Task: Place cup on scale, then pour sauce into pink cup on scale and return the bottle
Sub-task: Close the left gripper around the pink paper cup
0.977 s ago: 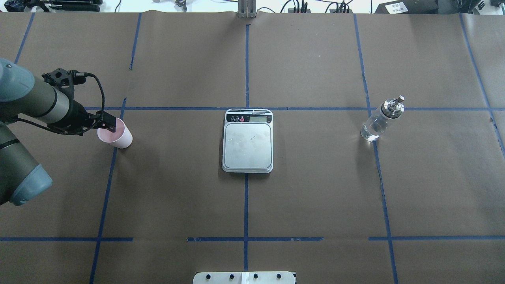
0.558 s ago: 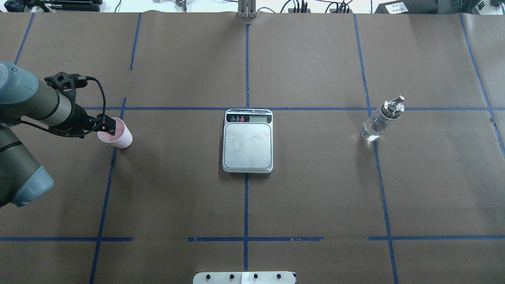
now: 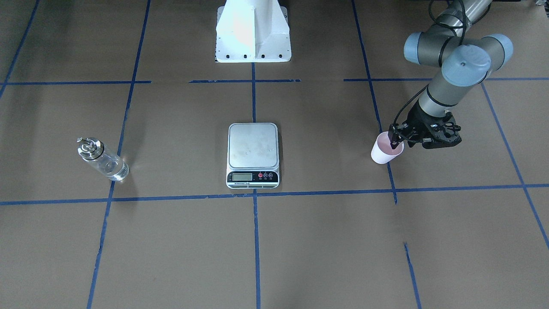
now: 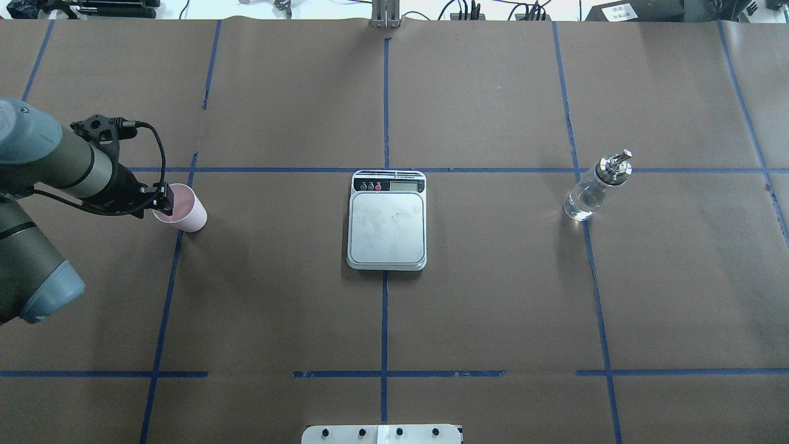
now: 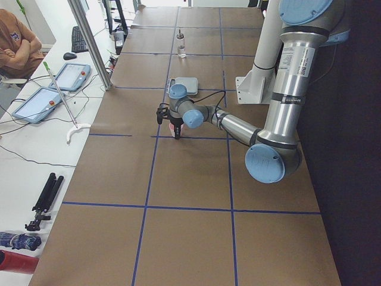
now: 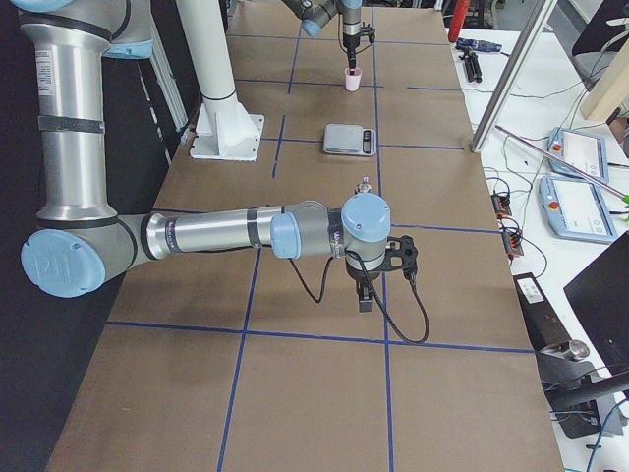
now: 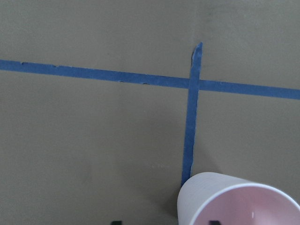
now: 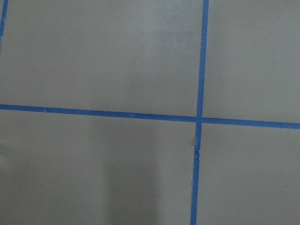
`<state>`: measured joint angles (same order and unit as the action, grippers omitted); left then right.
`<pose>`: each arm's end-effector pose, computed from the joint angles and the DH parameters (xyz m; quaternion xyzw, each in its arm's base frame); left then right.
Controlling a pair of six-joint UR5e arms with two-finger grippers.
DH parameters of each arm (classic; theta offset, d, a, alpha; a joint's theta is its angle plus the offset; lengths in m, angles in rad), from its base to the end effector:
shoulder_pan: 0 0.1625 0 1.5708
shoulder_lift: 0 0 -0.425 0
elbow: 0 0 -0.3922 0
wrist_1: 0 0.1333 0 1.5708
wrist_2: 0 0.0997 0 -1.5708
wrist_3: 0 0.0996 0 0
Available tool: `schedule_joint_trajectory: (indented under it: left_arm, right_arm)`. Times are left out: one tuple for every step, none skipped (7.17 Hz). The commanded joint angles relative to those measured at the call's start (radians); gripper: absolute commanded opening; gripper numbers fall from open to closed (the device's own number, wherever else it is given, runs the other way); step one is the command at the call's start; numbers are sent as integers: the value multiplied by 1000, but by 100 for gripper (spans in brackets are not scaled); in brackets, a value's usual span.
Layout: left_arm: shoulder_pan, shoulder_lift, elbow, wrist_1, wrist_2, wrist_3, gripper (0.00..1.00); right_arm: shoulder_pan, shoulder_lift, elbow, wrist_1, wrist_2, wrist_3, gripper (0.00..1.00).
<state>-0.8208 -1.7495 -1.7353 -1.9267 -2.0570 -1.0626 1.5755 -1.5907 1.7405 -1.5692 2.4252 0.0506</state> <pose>0.3304 -0.4819 0.4520 0.0269 0.4011 -0.0605 0.9136 0.0605 -0.4875 0.5785 0.0593 -0.4146 -0.0062 0.9080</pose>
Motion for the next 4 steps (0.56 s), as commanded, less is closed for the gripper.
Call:
schedule_joint_trajectory:
  left_arm:
    - [0,-5,-3,0,0,0,40]
    - [0,-8,-7,0,-2,0,40]
    - [0,-7,-13,0,-3,0,39]
    - [0,-7,-15,0,-5,0,36]
  right_arm:
    - [0,0,1,0,0,0,100]
    - [0,0,1,0,0,0,100]
    - [0,0,1,0,0,0,100]
    - [0,0,1,0,-2,0,100]
